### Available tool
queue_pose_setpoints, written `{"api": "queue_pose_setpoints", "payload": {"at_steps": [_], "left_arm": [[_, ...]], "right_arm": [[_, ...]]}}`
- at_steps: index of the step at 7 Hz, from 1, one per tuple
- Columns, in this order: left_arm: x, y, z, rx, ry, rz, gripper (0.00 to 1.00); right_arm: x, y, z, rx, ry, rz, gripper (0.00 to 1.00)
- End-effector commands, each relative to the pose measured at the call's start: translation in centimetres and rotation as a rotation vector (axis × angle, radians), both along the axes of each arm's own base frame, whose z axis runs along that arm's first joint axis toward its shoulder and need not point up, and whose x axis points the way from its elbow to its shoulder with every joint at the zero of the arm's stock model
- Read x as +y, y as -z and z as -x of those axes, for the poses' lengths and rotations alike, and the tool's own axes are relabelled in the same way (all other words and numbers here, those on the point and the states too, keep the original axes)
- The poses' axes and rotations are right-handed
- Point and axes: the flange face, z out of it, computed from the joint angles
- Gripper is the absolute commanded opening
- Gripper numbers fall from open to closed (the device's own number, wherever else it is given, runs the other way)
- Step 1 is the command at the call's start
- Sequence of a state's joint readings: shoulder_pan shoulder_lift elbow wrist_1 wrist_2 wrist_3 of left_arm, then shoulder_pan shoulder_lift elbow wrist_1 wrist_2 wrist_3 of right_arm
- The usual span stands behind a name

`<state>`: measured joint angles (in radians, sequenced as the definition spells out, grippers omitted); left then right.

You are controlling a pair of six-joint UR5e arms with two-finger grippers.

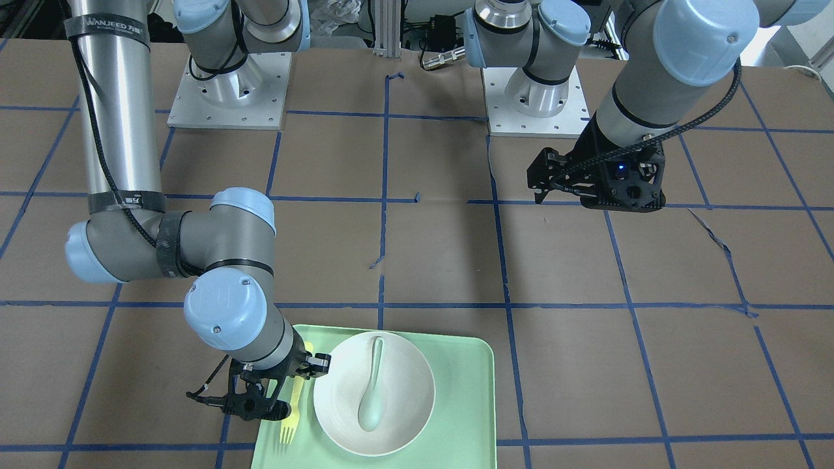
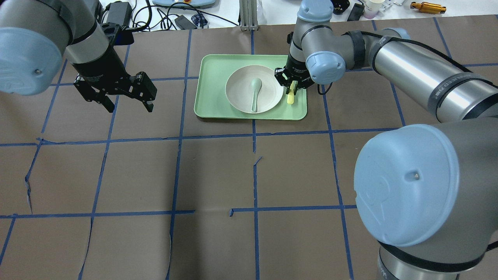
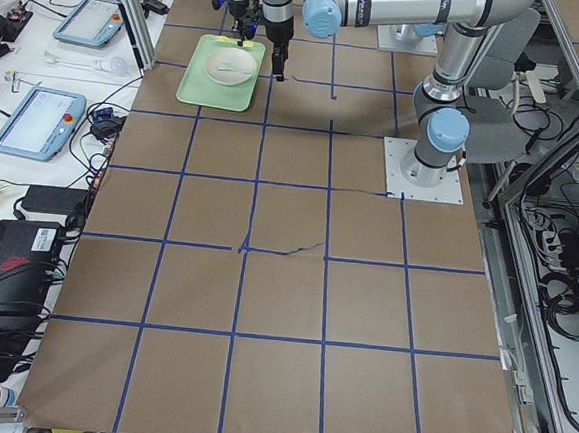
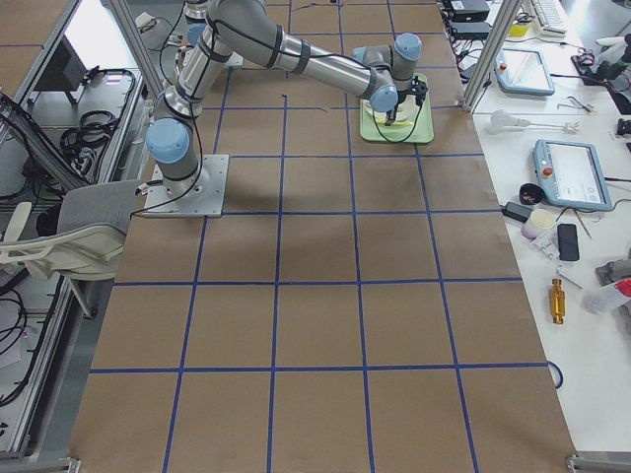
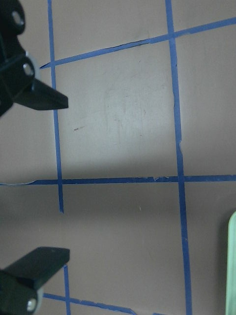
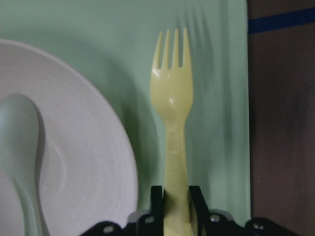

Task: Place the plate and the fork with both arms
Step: 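Carry the fork beside the plate and lower it onto the tray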

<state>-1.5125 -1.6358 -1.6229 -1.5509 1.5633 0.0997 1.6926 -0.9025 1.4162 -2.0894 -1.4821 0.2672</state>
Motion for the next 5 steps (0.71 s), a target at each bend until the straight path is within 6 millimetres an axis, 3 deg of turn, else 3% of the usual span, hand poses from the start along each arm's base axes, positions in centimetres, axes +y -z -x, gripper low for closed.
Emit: {"api": "queue_pose_setpoints", "payload": {"at_steps": [1, 2, 3, 4, 5], "left_arm": [[0.0, -0.1, 0.0, 0.0, 0.0, 0.002, 1.0], [0.0, -0.1, 0.1, 0.0, 0.001, 0.002, 1.0], [0.1, -0.5, 0.1, 0.001, 0.001, 0.011, 1.0], [0.3, -1.0, 0.0, -0.01, 0.004, 0.02, 1.0], [0.4, -1.1, 0.2, -0.003, 0.003, 0.024, 1.0]], "right_arm": [[1.1, 1.8, 0.2, 0.001, -0.006, -0.026, 0.3], [1.1, 1.5, 0.3, 0.016, -0.006, -0.023, 0.71], [1.0, 0.6, 0.4, 0.016, 0.006, -0.019, 0.87], [1.8, -2.4, 0.8, 0.047, 0.0, -0.007, 0.97], [3.5, -7.5, 1.7, 0.076, -0.001, -0.034, 0.99]]}}
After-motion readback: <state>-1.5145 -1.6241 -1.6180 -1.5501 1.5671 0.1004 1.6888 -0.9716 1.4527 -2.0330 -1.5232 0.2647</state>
